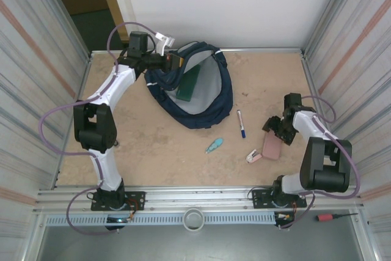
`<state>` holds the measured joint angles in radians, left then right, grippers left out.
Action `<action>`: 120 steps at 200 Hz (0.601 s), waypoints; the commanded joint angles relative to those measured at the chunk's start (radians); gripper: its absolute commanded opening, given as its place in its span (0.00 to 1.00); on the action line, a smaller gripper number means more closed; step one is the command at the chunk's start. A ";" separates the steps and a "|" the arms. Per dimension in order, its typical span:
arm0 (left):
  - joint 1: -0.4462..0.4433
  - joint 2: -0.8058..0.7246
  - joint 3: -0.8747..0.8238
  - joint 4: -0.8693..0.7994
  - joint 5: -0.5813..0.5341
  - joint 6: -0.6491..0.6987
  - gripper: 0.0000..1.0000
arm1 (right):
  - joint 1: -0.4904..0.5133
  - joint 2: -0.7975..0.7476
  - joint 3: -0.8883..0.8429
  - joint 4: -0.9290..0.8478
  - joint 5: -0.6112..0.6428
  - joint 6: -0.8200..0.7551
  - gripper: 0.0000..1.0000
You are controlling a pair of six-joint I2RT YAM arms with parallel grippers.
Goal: Pack the student bag
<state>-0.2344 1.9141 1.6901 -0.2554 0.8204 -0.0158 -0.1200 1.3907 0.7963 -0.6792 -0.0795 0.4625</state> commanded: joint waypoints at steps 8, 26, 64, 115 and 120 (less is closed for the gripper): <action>0.015 -0.035 0.006 0.085 0.043 -0.003 0.00 | 0.016 -0.076 0.115 -0.040 -0.011 0.008 0.58; 0.013 -0.035 0.004 0.085 0.041 -0.004 0.00 | 0.041 -0.044 0.170 -0.029 -0.001 0.009 0.58; 0.005 -0.036 0.000 0.083 0.040 -0.003 0.00 | 0.048 0.166 0.274 0.041 0.007 0.005 0.58; 0.003 -0.037 0.003 0.080 0.042 0.000 0.00 | 0.071 0.424 0.443 0.009 0.038 -0.038 0.67; 0.003 -0.038 0.004 0.081 0.042 0.000 0.00 | 0.074 0.436 0.449 0.003 0.042 -0.042 0.71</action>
<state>-0.2348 1.9141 1.6882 -0.2558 0.8219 -0.0231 -0.0628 1.7805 1.1881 -0.6445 -0.0643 0.4553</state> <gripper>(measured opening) 0.065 0.693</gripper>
